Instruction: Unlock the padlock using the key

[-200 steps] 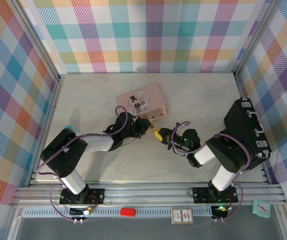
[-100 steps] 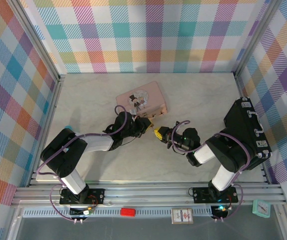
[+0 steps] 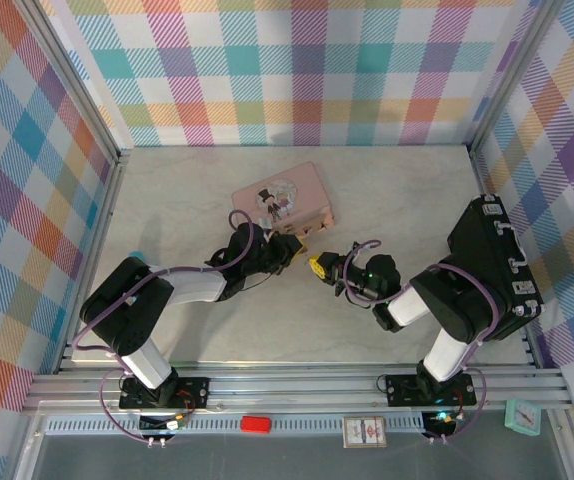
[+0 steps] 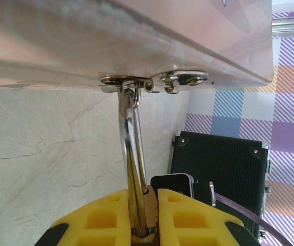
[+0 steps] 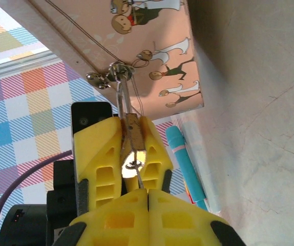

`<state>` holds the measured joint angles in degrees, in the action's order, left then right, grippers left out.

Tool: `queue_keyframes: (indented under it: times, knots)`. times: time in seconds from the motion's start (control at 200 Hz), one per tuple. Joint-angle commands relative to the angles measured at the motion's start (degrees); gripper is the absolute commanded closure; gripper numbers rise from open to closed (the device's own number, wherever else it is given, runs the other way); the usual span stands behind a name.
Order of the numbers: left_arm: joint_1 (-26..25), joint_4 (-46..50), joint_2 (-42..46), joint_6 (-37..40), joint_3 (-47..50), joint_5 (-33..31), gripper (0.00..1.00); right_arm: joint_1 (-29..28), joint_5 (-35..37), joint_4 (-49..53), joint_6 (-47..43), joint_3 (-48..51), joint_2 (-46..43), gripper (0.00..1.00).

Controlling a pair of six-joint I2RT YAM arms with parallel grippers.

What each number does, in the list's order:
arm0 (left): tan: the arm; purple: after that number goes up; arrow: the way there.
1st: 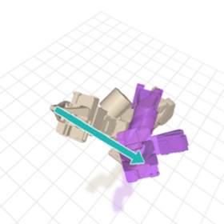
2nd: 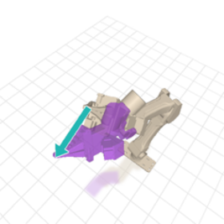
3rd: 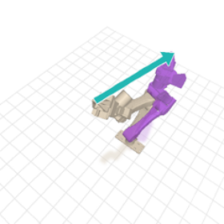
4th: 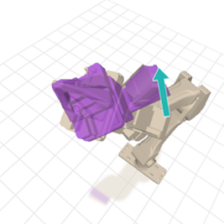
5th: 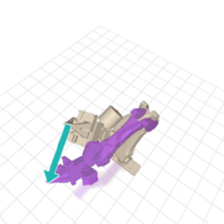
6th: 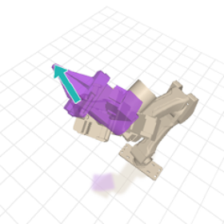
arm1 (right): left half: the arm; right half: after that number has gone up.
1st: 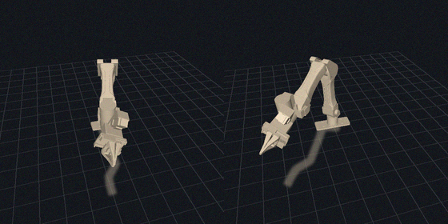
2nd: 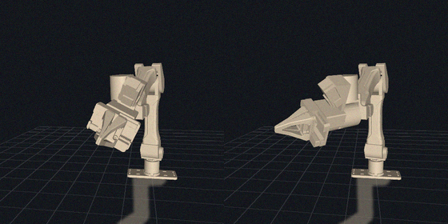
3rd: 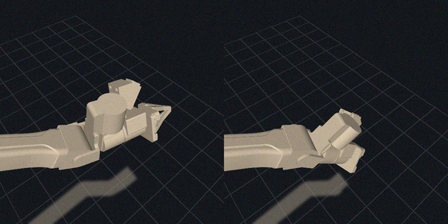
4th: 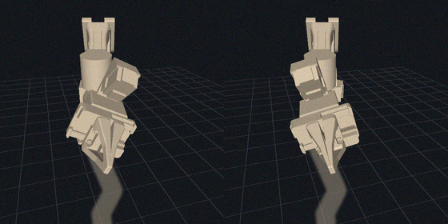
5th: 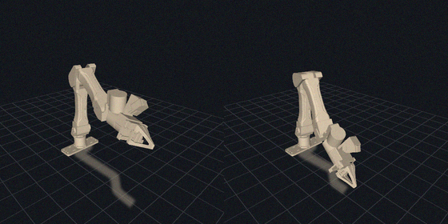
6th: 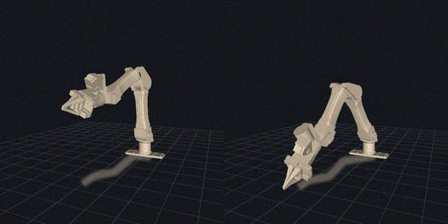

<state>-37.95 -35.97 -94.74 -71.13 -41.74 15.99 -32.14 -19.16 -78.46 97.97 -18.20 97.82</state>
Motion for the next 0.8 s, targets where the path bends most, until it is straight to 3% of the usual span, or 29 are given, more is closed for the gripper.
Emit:
queue_keyframes:
  times: [0.0,0.795]
  knots:
    - [-0.3,-9.3,3.8,-0.8,-1.0,3.3,1.0,0.4,0.2,-2.1,0.5,-1.6,0.9,1.0]
    - [-0.5,-9.4,3.6,-0.8,-1.1,3.2,1.0,0.4,-0.4,-2.1,0.7,-1.6,1.5,1.0]
